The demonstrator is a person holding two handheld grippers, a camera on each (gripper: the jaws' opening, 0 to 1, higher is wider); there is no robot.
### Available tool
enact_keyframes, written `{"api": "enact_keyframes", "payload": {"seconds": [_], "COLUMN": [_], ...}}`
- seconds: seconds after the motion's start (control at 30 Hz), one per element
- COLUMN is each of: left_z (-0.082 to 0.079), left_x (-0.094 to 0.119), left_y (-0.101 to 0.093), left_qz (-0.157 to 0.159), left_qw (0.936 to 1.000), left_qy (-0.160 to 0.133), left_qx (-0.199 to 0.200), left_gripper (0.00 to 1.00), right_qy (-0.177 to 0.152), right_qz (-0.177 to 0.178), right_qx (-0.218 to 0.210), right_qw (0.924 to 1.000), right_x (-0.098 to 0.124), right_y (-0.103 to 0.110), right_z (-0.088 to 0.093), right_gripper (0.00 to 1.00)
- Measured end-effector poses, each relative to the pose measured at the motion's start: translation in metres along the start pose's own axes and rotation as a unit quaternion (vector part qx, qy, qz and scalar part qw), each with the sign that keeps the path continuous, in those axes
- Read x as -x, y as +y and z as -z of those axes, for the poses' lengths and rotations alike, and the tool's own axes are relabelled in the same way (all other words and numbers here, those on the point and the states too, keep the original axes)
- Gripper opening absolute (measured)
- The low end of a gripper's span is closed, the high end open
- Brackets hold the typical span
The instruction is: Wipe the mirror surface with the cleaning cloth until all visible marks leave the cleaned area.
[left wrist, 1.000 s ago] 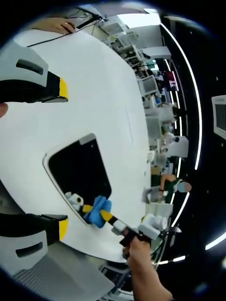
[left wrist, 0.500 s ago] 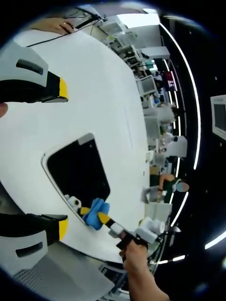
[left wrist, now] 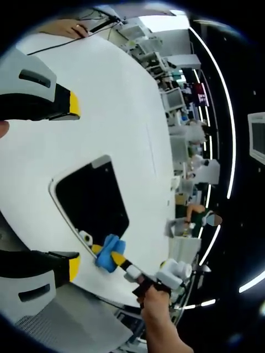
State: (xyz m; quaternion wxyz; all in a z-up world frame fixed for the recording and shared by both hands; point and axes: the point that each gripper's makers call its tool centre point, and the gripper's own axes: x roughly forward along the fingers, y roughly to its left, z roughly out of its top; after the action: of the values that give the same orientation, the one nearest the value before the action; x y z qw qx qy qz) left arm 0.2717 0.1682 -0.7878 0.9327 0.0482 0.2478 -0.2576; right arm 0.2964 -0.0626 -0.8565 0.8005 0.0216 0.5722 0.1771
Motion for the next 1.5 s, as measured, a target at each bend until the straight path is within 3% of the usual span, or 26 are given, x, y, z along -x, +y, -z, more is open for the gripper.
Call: {"api": "enact_keyframes", "payload": {"seconds": [0.27, 0.67, 0.77, 0.83, 1.1, 1.3, 1.5], "left_z": [-0.002, -0.01, -0.005, -0.006, -0.004, -0.009, -0.009], "left_x": [0.0, 0.003, 0.008, 0.016, 0.032, 0.032, 0.031], "left_y": [-0.003, -0.005, 0.005, 0.013, 0.041, 0.044, 0.053], "left_qz": [0.004, 0.009, 0.011, 0.014, 0.019, 0.034, 0.034], "left_qw": [0.9999, 0.9997, 0.9999, 0.9999, 0.9998, 0.9994, 0.9993], "left_qy": [-0.007, -0.014, 0.004, 0.0, 0.002, -0.007, -0.01], "left_qx": [0.007, 0.018, 0.008, 0.0, 0.0, -0.003, 0.01], "left_gripper": [0.99, 0.99, 0.99, 0.99, 0.99, 0.99, 0.99], "right_qy": [0.003, 0.006, 0.009, 0.006, -0.006, -0.011, -0.019], "right_qz": [0.0, 0.0, 0.0, -0.001, 0.025, 0.055, 0.063], "right_qx": [-0.005, -0.019, -0.038, -0.056, -0.058, -0.048, -0.053], "right_qw": [1.0, 0.9998, 0.9992, 0.9984, 0.998, 0.9973, 0.9964], "right_x": [0.002, -0.003, -0.002, -0.003, -0.003, -0.003, 0.0], "right_y": [0.001, -0.003, -0.002, -0.003, 0.0, 0.003, 0.005], "right_z": [0.009, 0.006, 0.007, 0.007, 0.006, 0.005, 0.006], "right_gripper": [0.04, 0.05, 0.04, 0.05, 0.04, 0.04, 0.04]}}
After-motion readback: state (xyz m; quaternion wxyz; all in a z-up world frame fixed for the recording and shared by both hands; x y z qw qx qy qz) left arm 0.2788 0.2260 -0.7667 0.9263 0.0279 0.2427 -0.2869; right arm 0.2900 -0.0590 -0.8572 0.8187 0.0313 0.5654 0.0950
